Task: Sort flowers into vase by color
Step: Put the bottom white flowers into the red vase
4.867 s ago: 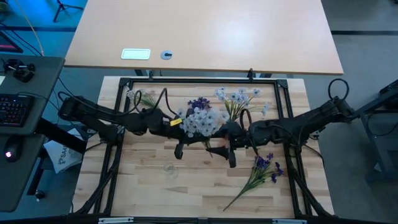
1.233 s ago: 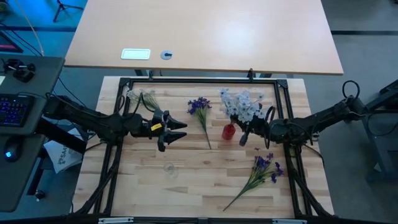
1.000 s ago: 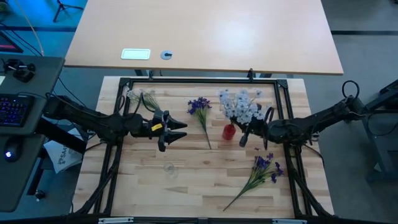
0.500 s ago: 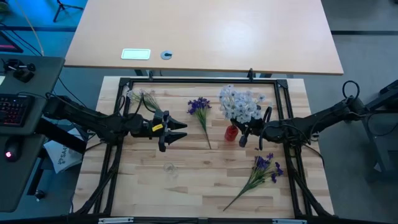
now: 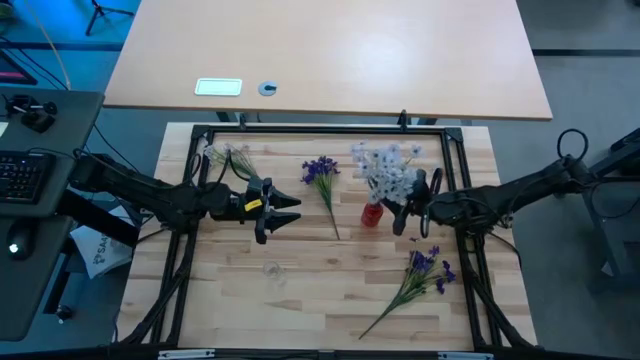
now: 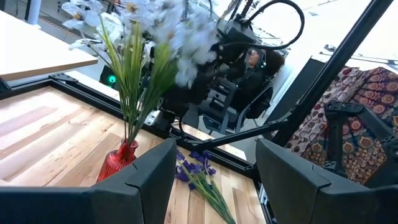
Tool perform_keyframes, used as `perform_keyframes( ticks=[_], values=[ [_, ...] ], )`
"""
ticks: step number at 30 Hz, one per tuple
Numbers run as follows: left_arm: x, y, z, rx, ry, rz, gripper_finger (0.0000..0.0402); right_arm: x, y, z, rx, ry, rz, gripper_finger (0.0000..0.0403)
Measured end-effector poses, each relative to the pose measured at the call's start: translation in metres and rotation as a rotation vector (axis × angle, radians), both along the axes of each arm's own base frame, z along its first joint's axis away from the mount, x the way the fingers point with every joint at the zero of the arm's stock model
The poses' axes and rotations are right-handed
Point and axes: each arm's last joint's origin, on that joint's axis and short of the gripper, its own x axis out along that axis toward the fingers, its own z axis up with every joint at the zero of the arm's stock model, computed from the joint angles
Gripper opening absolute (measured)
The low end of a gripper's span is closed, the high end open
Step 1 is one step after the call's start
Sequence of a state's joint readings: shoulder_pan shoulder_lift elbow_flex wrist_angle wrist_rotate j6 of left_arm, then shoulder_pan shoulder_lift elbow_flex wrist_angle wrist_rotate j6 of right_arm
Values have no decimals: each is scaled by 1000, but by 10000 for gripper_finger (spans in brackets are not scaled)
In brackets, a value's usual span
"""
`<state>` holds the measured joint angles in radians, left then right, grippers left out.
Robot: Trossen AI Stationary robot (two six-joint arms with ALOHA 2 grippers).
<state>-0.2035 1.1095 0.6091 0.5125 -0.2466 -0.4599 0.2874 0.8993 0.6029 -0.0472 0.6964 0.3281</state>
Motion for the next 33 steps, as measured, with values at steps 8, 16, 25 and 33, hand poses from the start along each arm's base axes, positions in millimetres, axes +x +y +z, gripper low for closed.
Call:
perform_keyframes(
  ticks=[8, 16, 25, 33],
  values=[
    [0, 0, 0, 0, 0, 0, 207, -22, -6, 6, 57, 9, 4, 247],
    [-2, 0, 2, -2, -10, 0, 207, -47, -11, 24, 108, -22, 92, 275],
    [-2, 5, 4, 16, -16, 18, 207, -84, -20, 70, 132, 168, 145, 275],
    [-1, 8, 4, -18, -27, 30, 207, -106, -24, 91, 310, 211, 146, 275]
  ],
)
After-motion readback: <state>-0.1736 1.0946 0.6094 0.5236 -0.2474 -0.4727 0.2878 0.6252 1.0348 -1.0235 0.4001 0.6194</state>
